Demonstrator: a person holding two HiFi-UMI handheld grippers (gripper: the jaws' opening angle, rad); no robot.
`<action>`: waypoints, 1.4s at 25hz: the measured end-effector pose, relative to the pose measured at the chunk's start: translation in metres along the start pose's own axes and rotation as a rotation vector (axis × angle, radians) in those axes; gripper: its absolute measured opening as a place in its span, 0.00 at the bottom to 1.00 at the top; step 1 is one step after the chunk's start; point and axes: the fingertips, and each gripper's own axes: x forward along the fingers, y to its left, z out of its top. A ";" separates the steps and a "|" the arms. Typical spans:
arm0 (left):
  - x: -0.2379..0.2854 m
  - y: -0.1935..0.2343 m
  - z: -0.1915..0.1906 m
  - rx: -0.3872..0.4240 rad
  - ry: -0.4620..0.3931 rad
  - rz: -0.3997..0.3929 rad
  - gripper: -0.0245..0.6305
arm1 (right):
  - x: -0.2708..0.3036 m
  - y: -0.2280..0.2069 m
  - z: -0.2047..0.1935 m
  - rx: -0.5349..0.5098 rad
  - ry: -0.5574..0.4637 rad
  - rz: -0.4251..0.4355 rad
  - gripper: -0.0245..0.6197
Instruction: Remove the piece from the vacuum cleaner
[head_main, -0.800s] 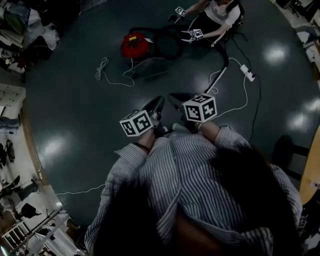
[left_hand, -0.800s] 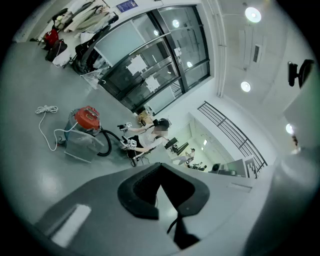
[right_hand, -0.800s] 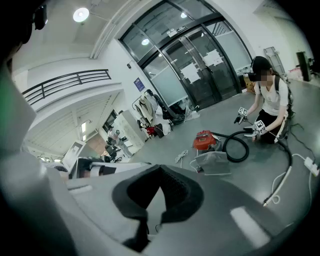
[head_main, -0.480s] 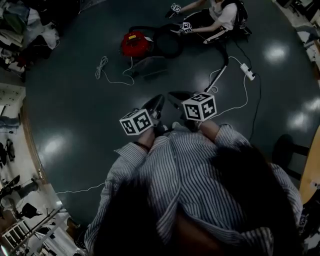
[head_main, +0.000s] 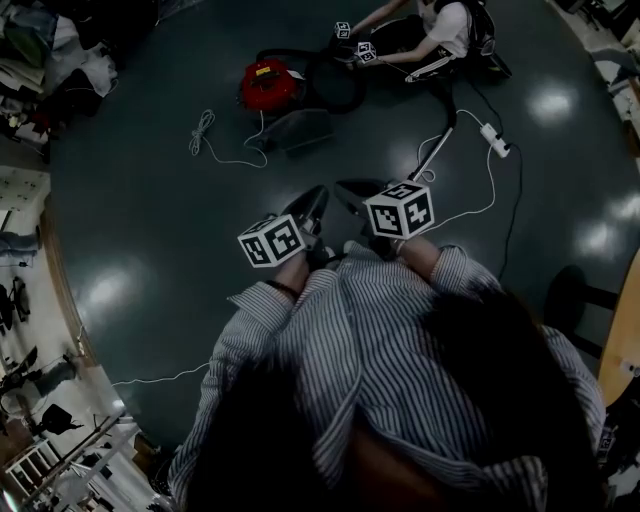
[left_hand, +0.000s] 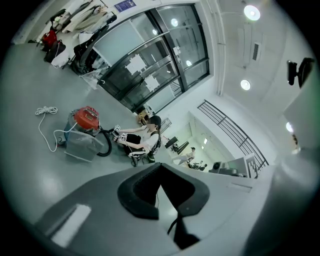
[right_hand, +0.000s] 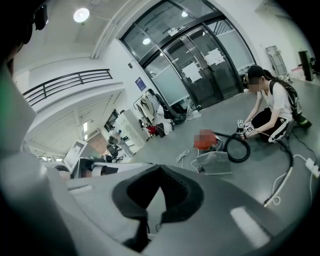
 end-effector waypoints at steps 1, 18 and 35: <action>0.000 0.000 0.001 -0.004 -0.003 0.000 0.05 | 0.000 0.000 0.002 -0.002 -0.006 0.002 0.04; 0.015 0.001 0.016 -0.015 -0.080 0.035 0.05 | -0.006 -0.025 0.027 -0.017 -0.041 0.027 0.04; 0.054 0.050 0.036 -0.094 -0.075 0.061 0.05 | 0.040 -0.061 0.045 0.014 0.005 0.065 0.04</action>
